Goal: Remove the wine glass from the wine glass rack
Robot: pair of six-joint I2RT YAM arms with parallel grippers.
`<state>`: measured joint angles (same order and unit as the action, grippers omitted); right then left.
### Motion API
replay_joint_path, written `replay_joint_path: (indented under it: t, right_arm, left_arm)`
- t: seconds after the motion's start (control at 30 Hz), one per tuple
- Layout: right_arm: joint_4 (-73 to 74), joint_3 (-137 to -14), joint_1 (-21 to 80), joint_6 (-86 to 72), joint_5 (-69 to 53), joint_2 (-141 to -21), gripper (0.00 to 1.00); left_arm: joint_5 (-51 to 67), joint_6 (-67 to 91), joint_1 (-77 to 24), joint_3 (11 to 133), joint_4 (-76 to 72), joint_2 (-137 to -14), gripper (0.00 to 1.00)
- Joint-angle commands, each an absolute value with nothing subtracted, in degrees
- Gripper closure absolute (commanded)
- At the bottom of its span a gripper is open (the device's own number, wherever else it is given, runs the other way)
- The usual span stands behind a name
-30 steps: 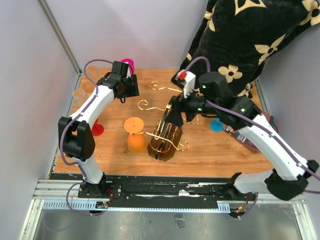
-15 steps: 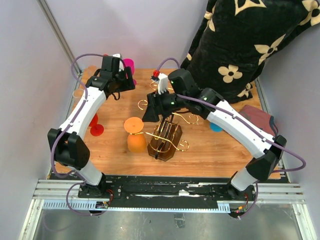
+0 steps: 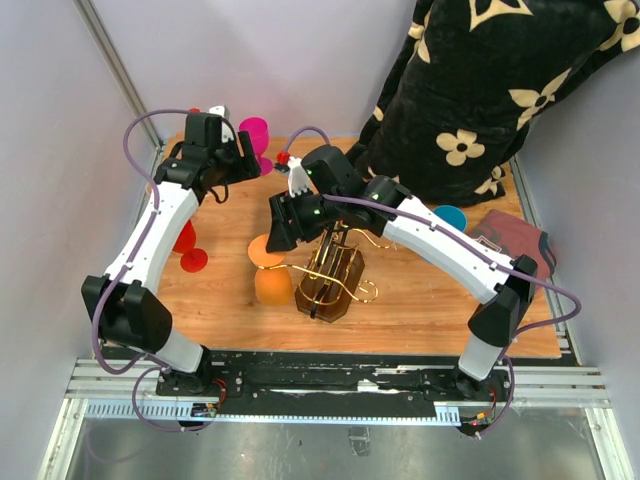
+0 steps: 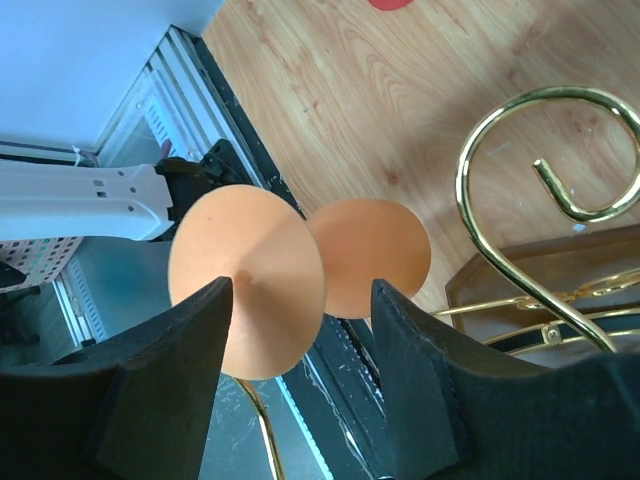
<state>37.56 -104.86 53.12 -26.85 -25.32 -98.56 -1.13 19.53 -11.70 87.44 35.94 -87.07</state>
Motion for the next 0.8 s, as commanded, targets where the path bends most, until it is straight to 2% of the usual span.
replay_joint_path:
  t: [0.0,0.2,0.43,0.77]
  right_arm:
    - [40.4,-106.6,54.0,-27.9,-22.4,-98.2,0.45]
    - [40.0,-105.9,54.3,-28.2,-22.5,-97.3,0.66]
    - [37.6,-104.0,54.2,-28.6,-24.5,-94.5,0.99]
    - [31.7,-99.3,53.4,-30.9,-29.8,-91.1,0.99]
  left_arm:
    - [1.2,18.8,-11.3,86.4,34.2,-84.8,0.28]
    - [2.7,19.5,-11.2,85.3,33.4,-84.5,0.28]
    - [2.3,19.2,-11.2,84.7,33.8,-84.3,0.28]
    - [1.5,18.6,-11.2,84.6,34.4,-83.7,0.28]
